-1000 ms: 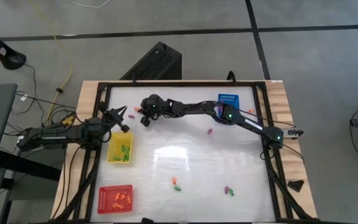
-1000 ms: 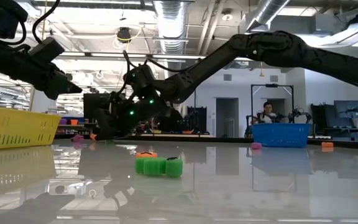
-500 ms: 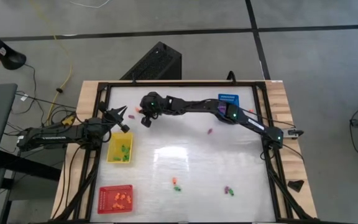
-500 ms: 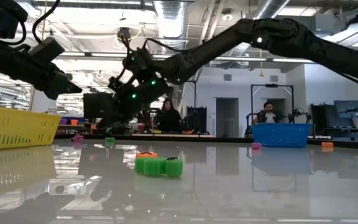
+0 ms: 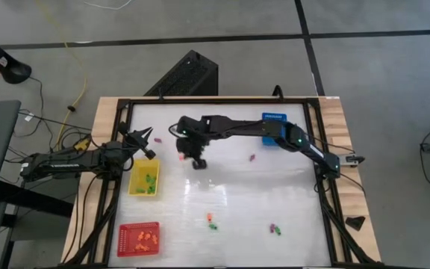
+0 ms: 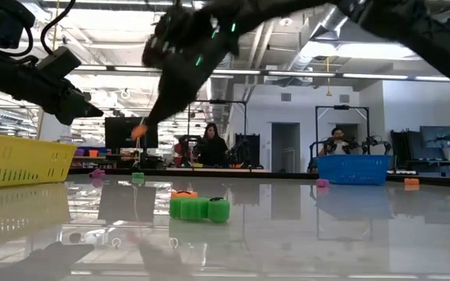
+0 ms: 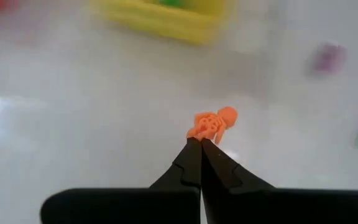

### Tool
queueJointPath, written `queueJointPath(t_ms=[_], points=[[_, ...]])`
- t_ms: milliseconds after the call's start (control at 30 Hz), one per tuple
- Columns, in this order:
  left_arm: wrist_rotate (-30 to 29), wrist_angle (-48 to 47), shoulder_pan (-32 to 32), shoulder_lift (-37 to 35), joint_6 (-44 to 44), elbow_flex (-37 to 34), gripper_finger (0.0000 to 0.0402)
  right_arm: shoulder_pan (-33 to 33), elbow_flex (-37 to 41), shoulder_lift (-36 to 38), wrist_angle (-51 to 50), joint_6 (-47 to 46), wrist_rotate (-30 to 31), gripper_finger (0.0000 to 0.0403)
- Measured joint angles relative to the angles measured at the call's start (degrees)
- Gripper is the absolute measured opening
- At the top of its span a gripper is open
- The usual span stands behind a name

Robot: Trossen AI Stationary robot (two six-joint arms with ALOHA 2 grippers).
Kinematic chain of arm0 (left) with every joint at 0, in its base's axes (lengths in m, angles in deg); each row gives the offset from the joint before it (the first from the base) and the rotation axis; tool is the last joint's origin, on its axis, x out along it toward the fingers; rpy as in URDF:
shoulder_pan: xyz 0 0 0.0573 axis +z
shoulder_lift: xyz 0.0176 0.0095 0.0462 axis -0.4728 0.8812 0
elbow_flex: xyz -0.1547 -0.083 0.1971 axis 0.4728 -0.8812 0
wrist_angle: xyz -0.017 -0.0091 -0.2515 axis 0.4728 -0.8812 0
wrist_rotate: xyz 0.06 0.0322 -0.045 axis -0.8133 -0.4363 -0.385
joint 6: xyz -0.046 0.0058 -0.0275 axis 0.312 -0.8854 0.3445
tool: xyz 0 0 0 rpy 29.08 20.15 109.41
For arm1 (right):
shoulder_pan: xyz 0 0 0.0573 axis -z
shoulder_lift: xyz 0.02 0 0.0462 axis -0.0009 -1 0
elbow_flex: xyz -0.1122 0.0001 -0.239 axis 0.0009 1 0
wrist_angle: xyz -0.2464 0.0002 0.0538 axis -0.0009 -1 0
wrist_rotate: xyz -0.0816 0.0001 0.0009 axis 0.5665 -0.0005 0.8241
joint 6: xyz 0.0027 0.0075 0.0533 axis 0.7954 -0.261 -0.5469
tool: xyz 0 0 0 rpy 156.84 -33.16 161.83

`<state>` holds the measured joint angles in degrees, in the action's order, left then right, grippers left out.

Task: Sort Halloween decoration
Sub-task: Put the orange skeleton toy into the red bin

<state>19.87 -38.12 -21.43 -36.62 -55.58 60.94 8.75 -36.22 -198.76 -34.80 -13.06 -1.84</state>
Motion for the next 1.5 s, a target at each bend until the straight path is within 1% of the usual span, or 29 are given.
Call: queueJointPath(t_ms=[67, 200, 267, 300, 367, 433, 533, 600, 700, 767, 867, 1000, 1067, 1133, 1233, 1300, 1333, 1367, 1433, 1500], points=[[0.0, 0.0, 0.0, 0.0, 0.0, 0.0, 0.0018, -1.2, 0.0, 2.2, -5.0, 4.4, -5.8, 0.0020], [0.0, 0.0, 0.0, 0.0, 0.0, 0.0, 0.0018, -4.0, 0.4, 6.2, -20.5, 13.8, -14.5, 0.0019], [0.0, 0.0, 0.0, 0.0, 0.0, 0.0, 0.0018, -5.9, 2.7, 9.0, -27.5, 18.3, -18.4, 0.0019], [0.0, 0.0, 0.0, 0.0, 0.0, 0.0, 0.0018, -7.0, 4.7, 10.6, -29.0, 19.7, -19.9, 0.0019], [0.0, 0.0, 0.0, 0.0, 0.0, 0.0, 0.0018, -9.7, 11.0, 14.8, -28.0, 20.7, -21.6, 0.0019], [0.0, 0.0, 0.0, 0.0, 0.0, 0.0, 0.0018, -12.5, 18.8, 19.7, -24.0, 20.3, -22.1, 0.0019], [0.0, 0.0, 0.0, 0.0, 0.0, 0.0, 0.0018, -16.4, 32.3, 28.6, -14.0, 16.4, -22.0, 0.0019], [0.0, 0.0, 0.0, 0.0, 0.0, 0.0, 0.0018, -19.0, 41.7, 35.1, -5.1, 11.8, -21.6, 0.0019], [0.0, 0.0, 0.0, 0.0, 0.0, 0.0, 0.0018, -22.7, 54.8, 44.4, 10.8, 3.3, -17.6, 0.0019], [0.0, 0.0, 0.0, 0.0, 0.0, 0.0, 0.0018, -24.9, 62.0, 50.1, 18.6, -1.7, -14.4, 0.0019], [0.0, 0.0, 0.0, 0.0, 0.0, 0.0, 0.0018, -27.9, 69.8, 57.5, 24.2, -8.5, -7.1, 0.0019], [0.0, 0.0, 0.0, 0.0, 0.0, 0.0, 0.0018, -31.4, 76.5, 65.9, 22.0, -15.0, 10.8, 0.0019], [0.0, 0.0, 0.0, 0.0, 0.0, 0.0, 0.0018, -31.4, 78.2, 69.4, 17.9, -17.9, 18.6, 0.0019], [0.0, 0.0, 0.0, 0.0, 0.0, 0.0, 0.0018, -30.3, 79.2, 72.1, 12.9, -20.2, 24.7, 0.0019], [0.0, 0.0, 0.0, 0.0, 0.0, 0.0, 0.0018, -26.3, 80.1, 75.2, 6.0, -22.1, 31.4, 0.0019], [0.0, 0.0, 0.0, 0.0, 0.0, 0.0, 0.0018, -22.1, 80.6, 77.1, 3.2, -22.1, 33.7, 0.0019], [0.0, 0.0, 0.0, 0.0, 0.0, 0.0, 0.0018, -19.6, 81.1, 77.7, 2.4, -21.2, 33.7, 0.0019], [0.0, 0.0, 0.0, 0.0, 0.0, 0.0, 0.0018, -17.3, 81.6, 78.1, 2.5, -19.8, 32.9, 0.0019], [0.0, 0.0, 0.0, 0.0, 0.0, 0.0, 0.0018, -12.6, 82.0, 78.3, 3.3, -16.8, 28.8, 0.0019], [0.0, 0.0, 0.0, 0.0, 0.0, 0.0, 0.0018, -8.9, 82.0, 78.2, 3.8, -16.5, 25.9, 0.0019]])
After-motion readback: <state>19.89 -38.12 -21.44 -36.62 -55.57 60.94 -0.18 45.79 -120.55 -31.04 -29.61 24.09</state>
